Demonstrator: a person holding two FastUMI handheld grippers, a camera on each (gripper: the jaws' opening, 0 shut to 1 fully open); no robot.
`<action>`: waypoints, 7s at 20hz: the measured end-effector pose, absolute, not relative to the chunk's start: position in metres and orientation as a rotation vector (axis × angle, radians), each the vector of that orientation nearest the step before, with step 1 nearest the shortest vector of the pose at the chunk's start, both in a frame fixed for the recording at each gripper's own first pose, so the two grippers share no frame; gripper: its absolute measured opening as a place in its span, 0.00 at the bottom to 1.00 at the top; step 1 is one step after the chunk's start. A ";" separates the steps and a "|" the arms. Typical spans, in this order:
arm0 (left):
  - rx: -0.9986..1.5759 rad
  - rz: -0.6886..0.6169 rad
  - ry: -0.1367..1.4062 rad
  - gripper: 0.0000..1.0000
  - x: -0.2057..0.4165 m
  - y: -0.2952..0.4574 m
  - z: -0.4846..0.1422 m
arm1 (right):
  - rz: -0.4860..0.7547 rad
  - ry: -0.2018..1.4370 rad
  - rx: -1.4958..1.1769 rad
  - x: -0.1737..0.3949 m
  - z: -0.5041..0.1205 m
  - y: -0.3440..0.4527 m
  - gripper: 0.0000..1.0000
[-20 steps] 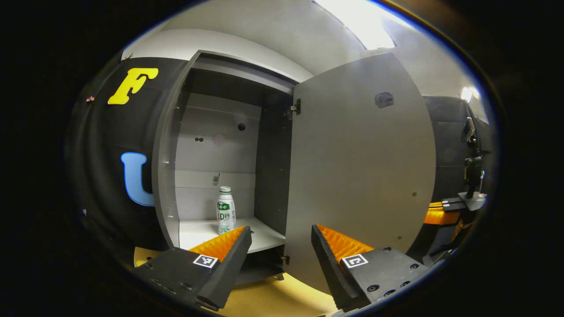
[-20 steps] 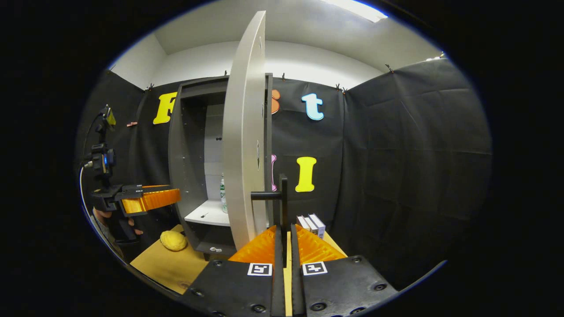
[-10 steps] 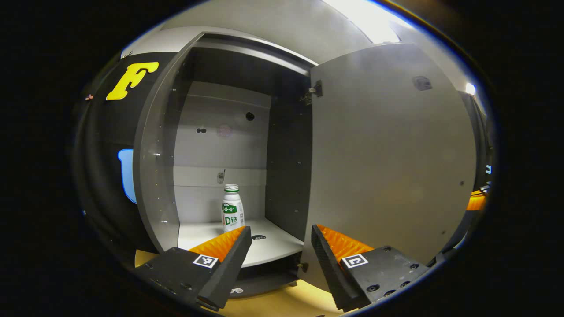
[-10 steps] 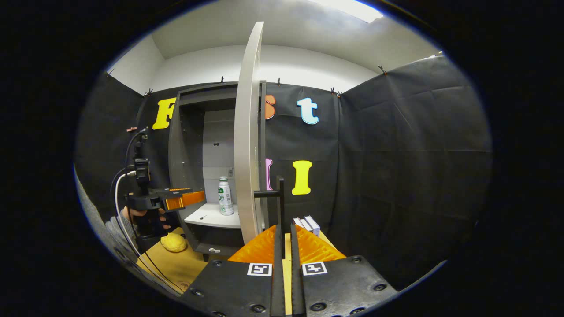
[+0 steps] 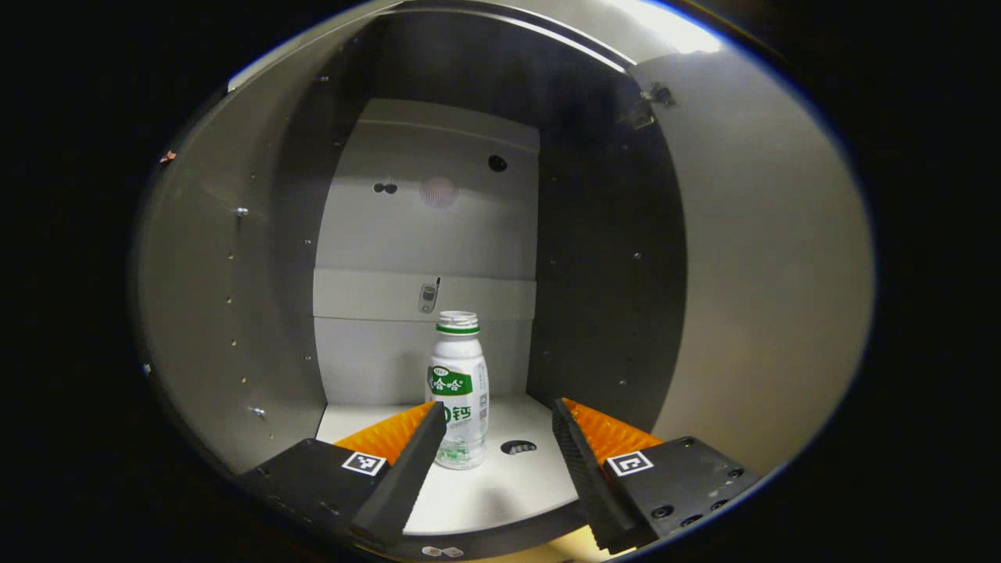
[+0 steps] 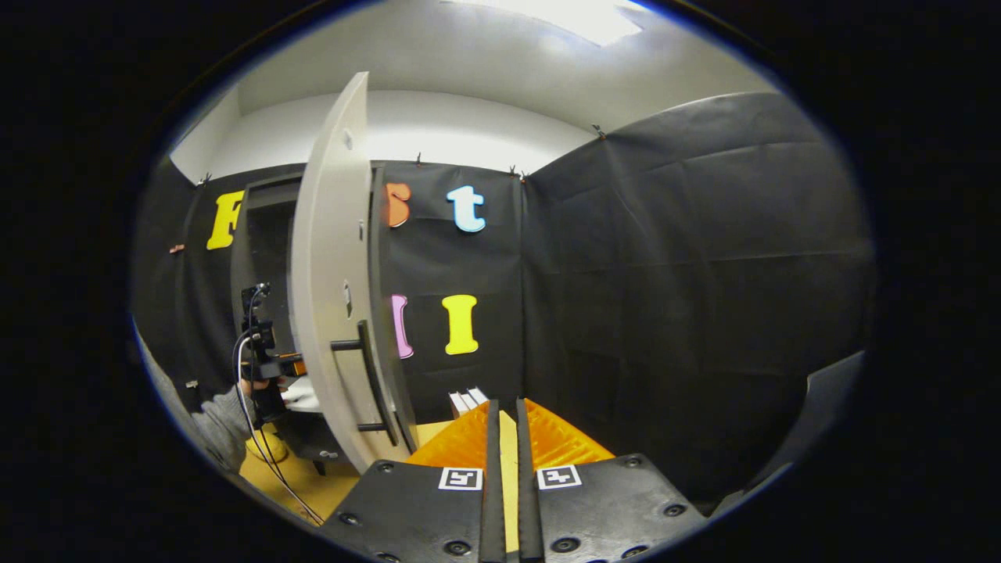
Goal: Open the cabinet door with the right hand, grasp the bottle in the cabinet with the left hand and place it on the coaster, then close the cabinet door with the right hand.
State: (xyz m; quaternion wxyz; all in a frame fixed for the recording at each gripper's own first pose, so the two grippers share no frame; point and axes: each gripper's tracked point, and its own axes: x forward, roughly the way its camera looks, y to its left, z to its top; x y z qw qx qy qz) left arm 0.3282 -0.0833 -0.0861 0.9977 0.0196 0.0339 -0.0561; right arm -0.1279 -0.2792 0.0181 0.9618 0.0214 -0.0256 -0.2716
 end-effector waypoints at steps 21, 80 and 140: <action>0.110 -0.056 0.079 0.77 0.420 -0.054 -0.115 | -0.617 -0.023 0.046 -0.099 0.017 -0.312 0.11; 0.046 0.083 0.145 0.78 -0.051 0.032 -0.412 | 0.269 0.141 0.006 0.126 -0.228 0.125 0.98; -0.031 -0.252 -0.010 0.93 0.027 -0.123 -0.076 | -0.050 0.006 0.000 -0.056 -0.011 -0.185 0.97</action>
